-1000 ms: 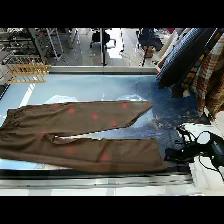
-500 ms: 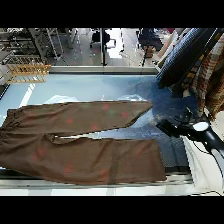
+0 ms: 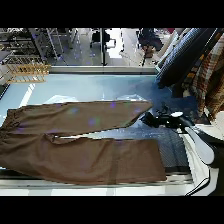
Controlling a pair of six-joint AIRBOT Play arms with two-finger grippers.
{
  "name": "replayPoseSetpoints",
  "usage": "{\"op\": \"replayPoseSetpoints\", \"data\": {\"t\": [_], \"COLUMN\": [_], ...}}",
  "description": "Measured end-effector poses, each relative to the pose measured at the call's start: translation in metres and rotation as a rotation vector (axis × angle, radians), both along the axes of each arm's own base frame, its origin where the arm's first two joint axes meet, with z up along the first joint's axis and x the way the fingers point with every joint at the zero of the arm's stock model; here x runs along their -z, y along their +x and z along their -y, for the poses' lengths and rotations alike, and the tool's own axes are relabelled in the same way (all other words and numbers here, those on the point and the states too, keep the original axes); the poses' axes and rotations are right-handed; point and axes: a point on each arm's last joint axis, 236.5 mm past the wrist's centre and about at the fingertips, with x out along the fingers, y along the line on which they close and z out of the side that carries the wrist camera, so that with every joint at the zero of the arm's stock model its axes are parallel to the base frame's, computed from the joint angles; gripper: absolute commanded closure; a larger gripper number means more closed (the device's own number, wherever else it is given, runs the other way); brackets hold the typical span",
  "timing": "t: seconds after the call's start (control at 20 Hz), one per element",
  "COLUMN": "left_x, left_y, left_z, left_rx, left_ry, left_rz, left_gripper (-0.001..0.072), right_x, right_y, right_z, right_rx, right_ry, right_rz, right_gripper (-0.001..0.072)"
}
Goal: Fold the clothes and pants, and hang the long-sleeved shirts on hangers.
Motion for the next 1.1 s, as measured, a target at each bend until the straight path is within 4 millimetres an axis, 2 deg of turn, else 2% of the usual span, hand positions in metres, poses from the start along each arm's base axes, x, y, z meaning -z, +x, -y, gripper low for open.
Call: {"op": "replayPoseSetpoints", "data": {"t": [0.1, 0.3, 0.35, 0.4, 0.6, 0.65, 0.75, 0.9, 0.95, 1.0, 1.1], "left_x": [0.0, -0.001, -0.001, -0.001, -0.001, -0.002, -0.002, -0.002, -0.002, -0.002, -0.002], "left_y": [0.001, 0.002, 0.002, 0.002, 0.0, -0.001, -0.002, -0.002, -0.002, -0.002, -0.002], "left_z": [0.001, 0.003, 0.003, 0.003, 0.006, 0.008, 0.009, 0.01, 0.011, 0.011, 0.011], "left_rx": [-0.001, 0.002, 0.002, 0.0, 0.012, 0.016, 0.021, 0.025, 0.026, 0.026, 0.027], "left_ry": [-0.004, -0.008, -0.009, -0.011, -0.023, -0.027, -0.032, -0.036, -0.037, -0.037, -0.038], "left_rz": [-0.001, -0.001, -0.001, -0.002, -0.006, -0.007, -0.009, -0.01, -0.01, -0.01, -0.011], "left_gripper": [0.0103, 0.0103, 0.0103, 0.0103, 0.0103, 0.0103, 0.0103, 0.0103, 0.0103, 0.0103, 0.0103], "right_x": [0.004, 0.009, 0.011, 0.014, 0.009, 0.002, -0.026, -0.071, -0.084, -0.091, -0.099], "right_y": [0.01, 0.016, 0.017, 0.016, 0.012, 0.008, 0.006, -0.02, -0.031, -0.048, -0.076], "right_z": [-0.007, -0.014, -0.016, -0.018, -0.025, -0.023, -0.007, 0.03, 0.038, 0.045, 0.051], "right_rx": [-0.007, -0.022, -0.028, -0.037, -0.134, -0.177, -0.23, -0.287, -0.297, -0.317, -0.348], "right_ry": [0.016, 0.018, 0.015, 0.007, -0.035, -0.065, -0.174, -0.398, -0.445, -0.484, -0.521], "right_rz": [0.002, 0.0, 0.0, -0.002, -0.002, -0.015, -0.026, -0.093, -0.118, -0.171, -0.253], "right_gripper": [0.0471, 0.0496, 0.0632, 0.0692, 0.0694, 0.0694, 0.0694, 0.0692, 0.067, 0.0555, 0.0536]}}
